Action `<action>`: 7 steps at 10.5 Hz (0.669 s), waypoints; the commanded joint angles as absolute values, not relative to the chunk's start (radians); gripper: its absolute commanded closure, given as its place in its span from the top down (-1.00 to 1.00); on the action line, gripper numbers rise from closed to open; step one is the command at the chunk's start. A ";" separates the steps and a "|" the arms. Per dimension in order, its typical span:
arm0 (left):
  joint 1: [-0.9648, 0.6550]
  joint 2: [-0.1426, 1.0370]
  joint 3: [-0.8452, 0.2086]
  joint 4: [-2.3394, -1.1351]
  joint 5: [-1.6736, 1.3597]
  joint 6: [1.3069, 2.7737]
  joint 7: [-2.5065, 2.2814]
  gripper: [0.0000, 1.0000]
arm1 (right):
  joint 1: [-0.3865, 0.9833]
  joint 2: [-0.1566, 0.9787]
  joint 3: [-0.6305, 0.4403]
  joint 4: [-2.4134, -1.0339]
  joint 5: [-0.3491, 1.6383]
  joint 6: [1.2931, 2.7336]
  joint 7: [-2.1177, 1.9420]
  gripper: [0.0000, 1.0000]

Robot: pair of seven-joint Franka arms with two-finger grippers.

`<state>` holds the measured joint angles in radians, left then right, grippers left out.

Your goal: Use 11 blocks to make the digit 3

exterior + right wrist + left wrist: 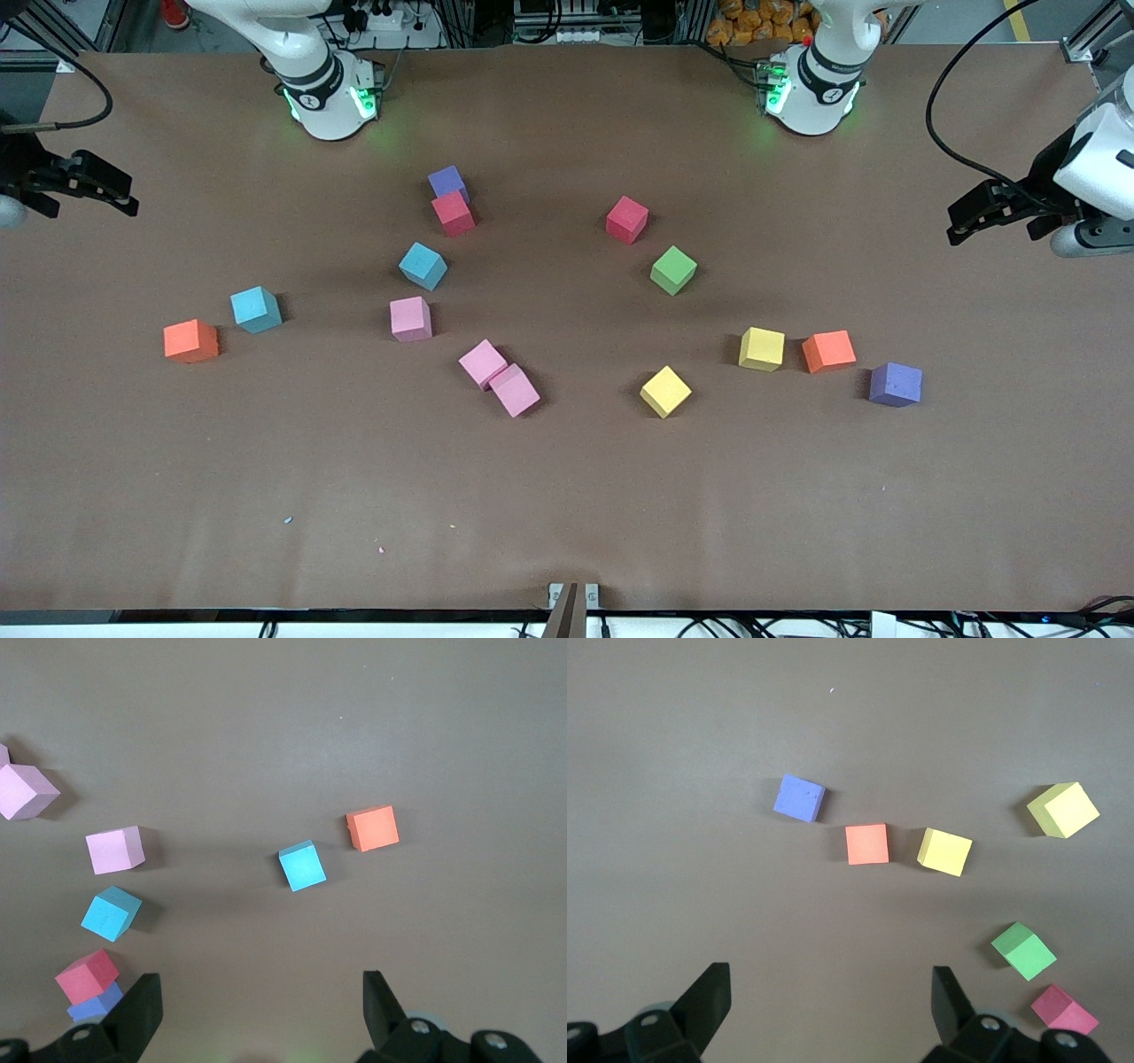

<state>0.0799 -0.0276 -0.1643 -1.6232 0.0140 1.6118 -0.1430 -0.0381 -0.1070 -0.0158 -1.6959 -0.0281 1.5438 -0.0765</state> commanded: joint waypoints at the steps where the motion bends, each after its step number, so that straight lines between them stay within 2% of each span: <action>1: 0.086 -0.023 -0.167 -1.603 0.012 1.595 -0.133 1.00 | -0.041 -0.117 -0.015 -1.701 -0.021 1.536 -0.074 1.00; 5: 0.078 0.003 -0.169 -1.623 -0.032 1.591 -0.184 1.00 | -0.041 -0.117 -0.015 -1.701 -0.021 1.534 -0.077 1.00; 7: 0.064 0.003 -0.253 -1.670 -0.046 1.591 -0.346 1.00 | -0.041 -0.117 -0.015 -1.701 -0.023 1.534 -0.078 1.00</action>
